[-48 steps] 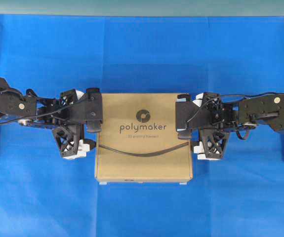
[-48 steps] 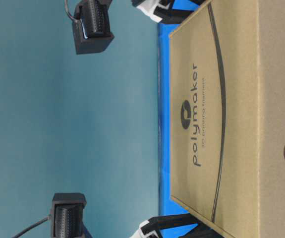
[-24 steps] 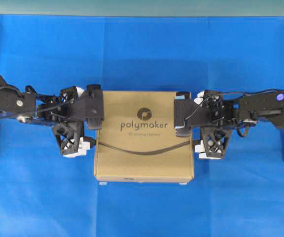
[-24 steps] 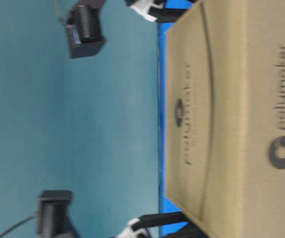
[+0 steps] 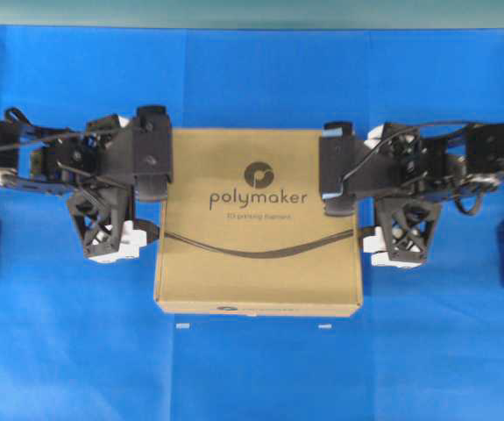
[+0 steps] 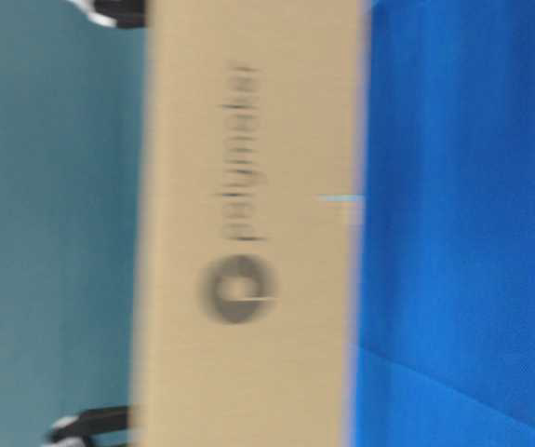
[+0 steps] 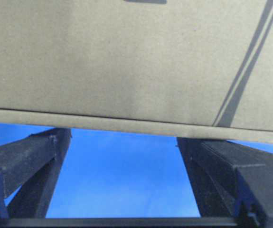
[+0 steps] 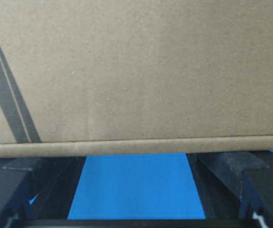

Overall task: Lift up the cardboard box by clamping it between your arms.
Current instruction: 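Raise both arms together, lifting the clamped box off the table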

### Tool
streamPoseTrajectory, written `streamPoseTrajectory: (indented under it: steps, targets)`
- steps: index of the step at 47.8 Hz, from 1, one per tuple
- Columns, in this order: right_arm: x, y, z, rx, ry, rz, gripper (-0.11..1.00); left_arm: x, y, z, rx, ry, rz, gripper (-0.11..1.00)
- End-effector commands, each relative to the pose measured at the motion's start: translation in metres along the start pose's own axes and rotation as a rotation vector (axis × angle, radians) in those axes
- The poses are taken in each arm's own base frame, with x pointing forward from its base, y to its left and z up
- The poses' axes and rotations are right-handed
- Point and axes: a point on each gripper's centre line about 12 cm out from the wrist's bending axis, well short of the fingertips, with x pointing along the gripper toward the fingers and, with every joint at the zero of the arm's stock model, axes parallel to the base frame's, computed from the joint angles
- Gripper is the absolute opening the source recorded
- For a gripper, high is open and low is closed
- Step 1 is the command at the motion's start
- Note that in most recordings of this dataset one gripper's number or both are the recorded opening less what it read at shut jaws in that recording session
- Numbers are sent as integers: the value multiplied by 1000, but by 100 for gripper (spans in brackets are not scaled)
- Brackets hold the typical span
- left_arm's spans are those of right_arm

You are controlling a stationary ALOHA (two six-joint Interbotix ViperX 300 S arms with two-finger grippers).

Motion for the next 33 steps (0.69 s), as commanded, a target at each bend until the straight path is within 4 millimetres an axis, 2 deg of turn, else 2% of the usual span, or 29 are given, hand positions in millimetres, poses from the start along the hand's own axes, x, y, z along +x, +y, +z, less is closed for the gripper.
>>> streamPoseTrajectory:
  steps: [1, 25, 30, 33]
  targets:
    - [-38, -2, 27, 23, -100, -1, 99, -36, 2, 42, -13, -115, 2, 87]
    - [-144, -6, 65, 39, -115, -2, 99, -133, 10, 116, -30, -168, 18, 87]
    - [-164, -6, 74, 39, -135, -2, 99, -145, 10, 127, -31, -168, 20, 87]
    - [-170, -6, 77, 37, -143, -4, 99, -149, 11, 131, -31, -162, 20, 87]
